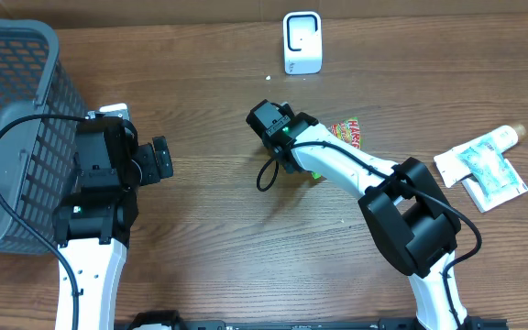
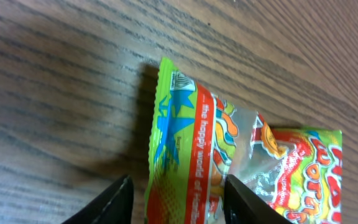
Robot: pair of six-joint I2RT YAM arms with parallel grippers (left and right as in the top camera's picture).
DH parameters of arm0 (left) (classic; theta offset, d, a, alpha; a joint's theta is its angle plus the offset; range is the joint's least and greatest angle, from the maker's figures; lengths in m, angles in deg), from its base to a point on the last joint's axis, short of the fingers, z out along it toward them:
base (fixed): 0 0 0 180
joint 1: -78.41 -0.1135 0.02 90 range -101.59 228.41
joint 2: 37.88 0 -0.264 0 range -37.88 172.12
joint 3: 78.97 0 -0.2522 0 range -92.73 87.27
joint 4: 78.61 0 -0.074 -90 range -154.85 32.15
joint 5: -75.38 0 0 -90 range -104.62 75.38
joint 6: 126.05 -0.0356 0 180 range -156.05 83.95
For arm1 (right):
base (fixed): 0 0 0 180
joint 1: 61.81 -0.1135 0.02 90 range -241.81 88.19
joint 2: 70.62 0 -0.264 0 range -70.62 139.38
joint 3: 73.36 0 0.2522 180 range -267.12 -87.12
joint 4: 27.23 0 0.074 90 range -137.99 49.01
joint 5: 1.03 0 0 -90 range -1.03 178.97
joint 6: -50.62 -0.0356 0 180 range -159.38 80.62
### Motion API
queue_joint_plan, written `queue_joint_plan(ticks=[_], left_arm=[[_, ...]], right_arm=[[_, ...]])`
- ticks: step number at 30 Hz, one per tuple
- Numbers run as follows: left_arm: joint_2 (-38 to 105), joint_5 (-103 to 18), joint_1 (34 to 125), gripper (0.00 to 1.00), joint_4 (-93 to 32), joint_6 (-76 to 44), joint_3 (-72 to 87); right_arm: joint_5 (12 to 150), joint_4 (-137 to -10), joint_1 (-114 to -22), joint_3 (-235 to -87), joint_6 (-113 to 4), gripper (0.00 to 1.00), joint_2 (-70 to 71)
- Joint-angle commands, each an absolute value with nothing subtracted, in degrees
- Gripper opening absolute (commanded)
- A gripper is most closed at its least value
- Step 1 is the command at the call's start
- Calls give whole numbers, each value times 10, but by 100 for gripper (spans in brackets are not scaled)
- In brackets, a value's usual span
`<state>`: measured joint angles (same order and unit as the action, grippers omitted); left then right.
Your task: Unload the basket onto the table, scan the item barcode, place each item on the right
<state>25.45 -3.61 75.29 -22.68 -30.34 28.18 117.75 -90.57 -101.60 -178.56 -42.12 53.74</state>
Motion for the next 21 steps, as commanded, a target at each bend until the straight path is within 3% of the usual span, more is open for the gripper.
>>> queue_joint_plan(ticks=[1, 7, 9, 11, 16, 21], left_arm=[[251, -31, 751, 100, -229, -312, 280], [251, -31, 751, 100, -228, -312, 280], [251, -31, 751, 100, -228, -312, 280], [251, -31, 751, 100, -228, -312, 280], [251, -31, 751, 100, -228, -312, 280], [251, -31, 751, 100, -228, -312, 280]], right_arm=[[1189, -884, -1016, -1754, -419, 46, 537], [1189, -842, -1014, -1712, -403, 43, 537], [1189, -837, -1014, -1706, -399, 29, 537], [1189, -839, -1014, -1707, -399, 4, 537], [1169, -883, -1014, -1736, -417, 4, 531], [931, -954, -1007, -1821, -420, 4, 475]])
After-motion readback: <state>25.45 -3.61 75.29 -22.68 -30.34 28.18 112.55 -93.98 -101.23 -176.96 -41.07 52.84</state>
